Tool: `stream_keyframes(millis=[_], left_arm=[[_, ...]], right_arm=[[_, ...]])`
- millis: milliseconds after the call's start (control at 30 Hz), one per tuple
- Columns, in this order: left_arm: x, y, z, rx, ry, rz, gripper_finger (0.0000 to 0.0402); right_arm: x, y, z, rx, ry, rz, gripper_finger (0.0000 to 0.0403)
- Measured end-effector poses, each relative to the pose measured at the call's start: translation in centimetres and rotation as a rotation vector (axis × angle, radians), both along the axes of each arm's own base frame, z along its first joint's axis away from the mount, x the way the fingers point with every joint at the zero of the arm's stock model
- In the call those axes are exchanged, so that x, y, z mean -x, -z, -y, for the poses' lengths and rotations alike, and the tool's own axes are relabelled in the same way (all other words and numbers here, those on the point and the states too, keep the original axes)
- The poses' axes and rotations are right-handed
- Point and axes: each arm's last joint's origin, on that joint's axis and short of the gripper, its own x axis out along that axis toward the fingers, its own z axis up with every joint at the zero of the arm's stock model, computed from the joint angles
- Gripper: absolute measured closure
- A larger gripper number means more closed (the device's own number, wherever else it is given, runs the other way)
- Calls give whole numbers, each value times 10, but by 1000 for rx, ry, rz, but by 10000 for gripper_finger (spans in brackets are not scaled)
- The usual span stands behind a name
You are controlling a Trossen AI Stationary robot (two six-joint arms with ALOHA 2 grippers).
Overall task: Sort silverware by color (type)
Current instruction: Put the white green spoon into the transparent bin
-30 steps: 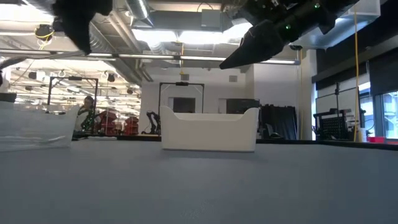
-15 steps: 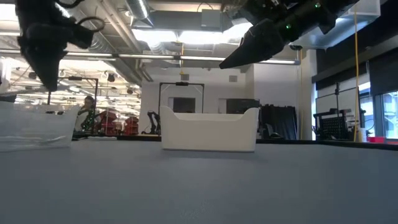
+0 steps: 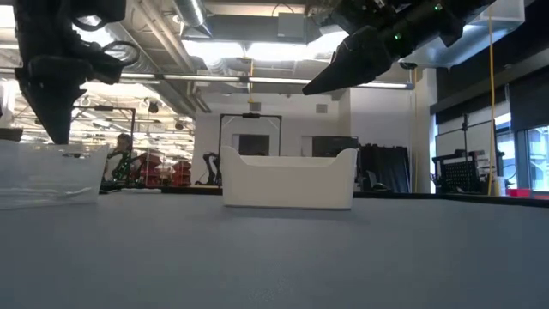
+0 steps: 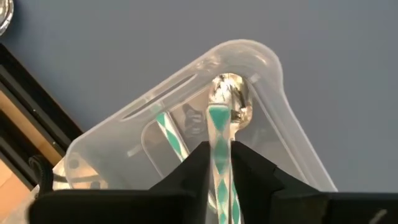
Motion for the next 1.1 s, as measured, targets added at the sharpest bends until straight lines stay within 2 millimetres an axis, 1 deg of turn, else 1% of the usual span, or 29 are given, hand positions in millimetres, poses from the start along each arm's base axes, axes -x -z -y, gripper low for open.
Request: stream_keyframes(millis=[167, 267, 367, 467, 633, 733, 867, 1000, 1100], left_arm=[[-1, 0, -3, 6, -6, 0, 293], [-3, -4, -4, 6, 21, 6, 273], [-8, -14, -6, -18, 45, 42, 269], [-16, -28, -9, -67, 82, 105, 269], [-27, -49, -20, -160, 118, 195, 270], [-32, -55, -29, -194, 139, 225, 270], [-36, -57, -47, -239, 148, 232, 270], [-36, -57, -71, -277, 120, 204, 270], [-30, -57, -90, -299, 88, 166, 270]], right_arm=[[0, 0, 0, -1, 0, 0, 259], [0, 0, 0, -1, 0, 1, 259], [0, -1, 0, -3, 1, 9, 259], [0, -1, 0, -7, 2, 11, 259], [0, -1, -1, -65, 5, 15, 259], [0, 0, -1, -68, 5, 10, 259], [1, 1, -1, -80, 12, -5, 259], [1, 2, -1, -81, 13, -6, 259], [0, 1, -1, -68, 7, -4, 259]])
